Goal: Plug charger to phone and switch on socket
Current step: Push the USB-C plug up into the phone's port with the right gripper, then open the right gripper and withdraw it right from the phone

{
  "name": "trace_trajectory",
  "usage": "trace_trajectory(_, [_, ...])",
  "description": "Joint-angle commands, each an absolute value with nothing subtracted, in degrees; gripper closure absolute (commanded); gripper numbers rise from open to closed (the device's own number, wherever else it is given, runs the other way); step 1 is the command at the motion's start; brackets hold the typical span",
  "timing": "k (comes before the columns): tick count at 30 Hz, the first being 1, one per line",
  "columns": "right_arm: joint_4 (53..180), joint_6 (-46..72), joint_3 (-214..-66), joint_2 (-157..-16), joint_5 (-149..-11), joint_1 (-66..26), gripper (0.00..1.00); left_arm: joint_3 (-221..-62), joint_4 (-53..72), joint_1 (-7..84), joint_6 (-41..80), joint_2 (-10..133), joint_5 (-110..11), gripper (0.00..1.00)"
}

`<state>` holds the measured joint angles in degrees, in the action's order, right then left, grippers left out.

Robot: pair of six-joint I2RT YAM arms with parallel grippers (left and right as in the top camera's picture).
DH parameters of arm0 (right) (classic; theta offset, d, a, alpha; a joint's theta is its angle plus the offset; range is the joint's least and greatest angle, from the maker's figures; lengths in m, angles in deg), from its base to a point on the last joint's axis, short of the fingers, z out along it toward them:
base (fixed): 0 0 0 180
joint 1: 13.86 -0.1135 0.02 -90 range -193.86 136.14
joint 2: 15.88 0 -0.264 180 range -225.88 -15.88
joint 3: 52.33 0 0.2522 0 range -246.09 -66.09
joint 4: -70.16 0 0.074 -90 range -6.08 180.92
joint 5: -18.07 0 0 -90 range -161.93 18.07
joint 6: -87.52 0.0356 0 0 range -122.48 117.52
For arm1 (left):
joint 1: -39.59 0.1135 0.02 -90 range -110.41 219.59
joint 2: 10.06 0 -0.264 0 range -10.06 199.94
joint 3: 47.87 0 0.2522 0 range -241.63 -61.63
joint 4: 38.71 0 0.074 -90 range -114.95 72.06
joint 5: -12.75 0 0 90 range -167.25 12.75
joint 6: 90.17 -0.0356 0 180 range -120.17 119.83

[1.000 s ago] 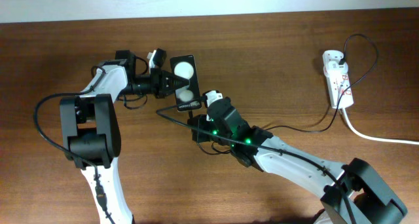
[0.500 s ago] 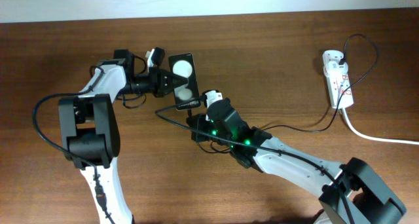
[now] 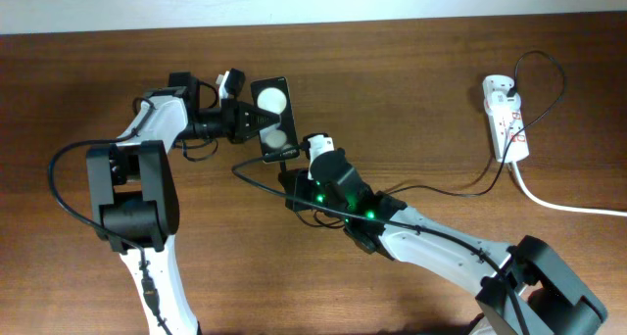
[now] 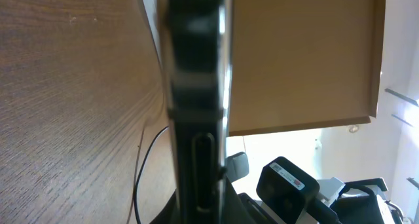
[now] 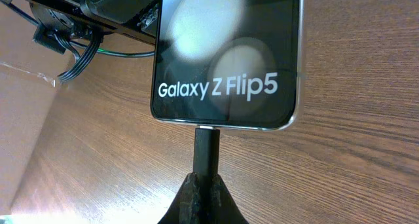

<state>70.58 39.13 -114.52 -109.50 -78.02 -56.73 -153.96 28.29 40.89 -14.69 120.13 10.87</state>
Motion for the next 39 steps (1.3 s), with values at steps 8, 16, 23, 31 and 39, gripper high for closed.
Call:
trace_trajectory(8, [60.48,38.97,-118.67,-108.30,-62.59,-54.28,0.96,-151.34,30.12,38.49,-16.27,120.33,6.72,1.00])
trace_trajectory(16, [57.92,38.95,-118.67,-108.30,-62.17,-54.28,0.96,-151.34,30.12,38.49,-16.27,120.33,6.72,1.00])
trace_trajectory(23, [62.08,38.25,-118.67,-109.26,-62.70,-54.28,0.33,-151.34,30.12,38.49,-16.27,120.33,6.74,1.00])
trace_trajectory(31, [72.63,26.45,-118.67,-105.35,-75.99,-51.11,0.01,-151.34,30.12,38.49,-16.27,120.33,6.74,1.00])
trace_trajectory(39, [90.82,24.77,-118.65,-106.64,-124.27,-23.94,0.02,-151.34,29.69,36.87,-16.97,120.33,6.72,1.00])
